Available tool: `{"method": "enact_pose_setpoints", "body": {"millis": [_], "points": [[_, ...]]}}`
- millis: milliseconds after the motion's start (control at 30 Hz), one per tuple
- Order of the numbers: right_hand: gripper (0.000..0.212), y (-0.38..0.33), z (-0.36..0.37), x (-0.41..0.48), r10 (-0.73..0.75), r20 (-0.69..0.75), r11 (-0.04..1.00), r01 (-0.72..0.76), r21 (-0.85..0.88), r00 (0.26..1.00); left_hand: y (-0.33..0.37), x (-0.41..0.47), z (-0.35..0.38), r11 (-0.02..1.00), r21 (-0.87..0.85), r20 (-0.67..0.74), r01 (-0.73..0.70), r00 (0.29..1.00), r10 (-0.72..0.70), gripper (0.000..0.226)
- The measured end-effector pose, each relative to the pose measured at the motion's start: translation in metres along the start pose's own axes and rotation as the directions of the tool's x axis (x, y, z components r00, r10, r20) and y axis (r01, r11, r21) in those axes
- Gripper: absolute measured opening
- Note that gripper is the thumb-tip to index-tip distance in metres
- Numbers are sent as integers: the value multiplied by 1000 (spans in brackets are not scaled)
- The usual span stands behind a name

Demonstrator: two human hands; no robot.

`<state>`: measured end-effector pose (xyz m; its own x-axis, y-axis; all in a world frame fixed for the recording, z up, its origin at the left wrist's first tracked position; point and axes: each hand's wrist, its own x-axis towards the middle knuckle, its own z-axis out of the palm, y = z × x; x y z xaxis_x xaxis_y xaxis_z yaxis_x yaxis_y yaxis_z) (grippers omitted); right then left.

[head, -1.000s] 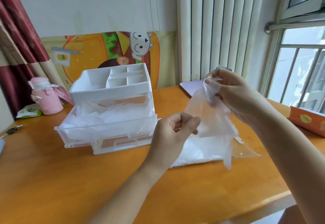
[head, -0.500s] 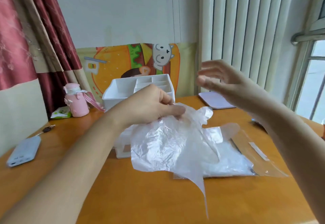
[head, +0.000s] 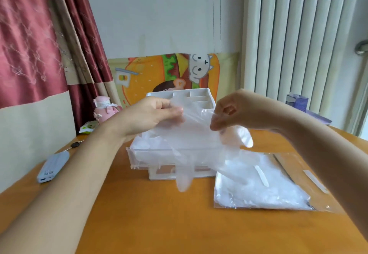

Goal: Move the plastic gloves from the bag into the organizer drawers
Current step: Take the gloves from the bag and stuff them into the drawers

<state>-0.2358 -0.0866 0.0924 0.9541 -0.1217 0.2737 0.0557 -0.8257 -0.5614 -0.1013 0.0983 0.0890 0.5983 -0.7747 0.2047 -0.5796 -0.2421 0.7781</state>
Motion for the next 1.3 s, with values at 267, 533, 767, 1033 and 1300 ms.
{"method": "enact_pose_setpoints", "body": {"millis": [267,533,767,1033,1300], "points": [[105,-27,-2,31,15,46,998,-13,-60,999,16,15,-2,966,88,-180,-242,950,255,26],[20,-71,2,73,31,100,979,-10,-203,995,12,28,-30,964,128,-256,-232,932,258,34],[7,-51,1,91,20,-29,987,-15,161,999,-28,18,-48,996,-52,-32,66,997,-68,22],[18,-23,2,106,-34,-158,994,49,92,987,-27,37,-64,964,249,-434,-95,879,198,5],[21,20,21,75,-302,-270,953,277,-126,914,-24,13,-27,549,722,-157,-420,674,722,19]]}}
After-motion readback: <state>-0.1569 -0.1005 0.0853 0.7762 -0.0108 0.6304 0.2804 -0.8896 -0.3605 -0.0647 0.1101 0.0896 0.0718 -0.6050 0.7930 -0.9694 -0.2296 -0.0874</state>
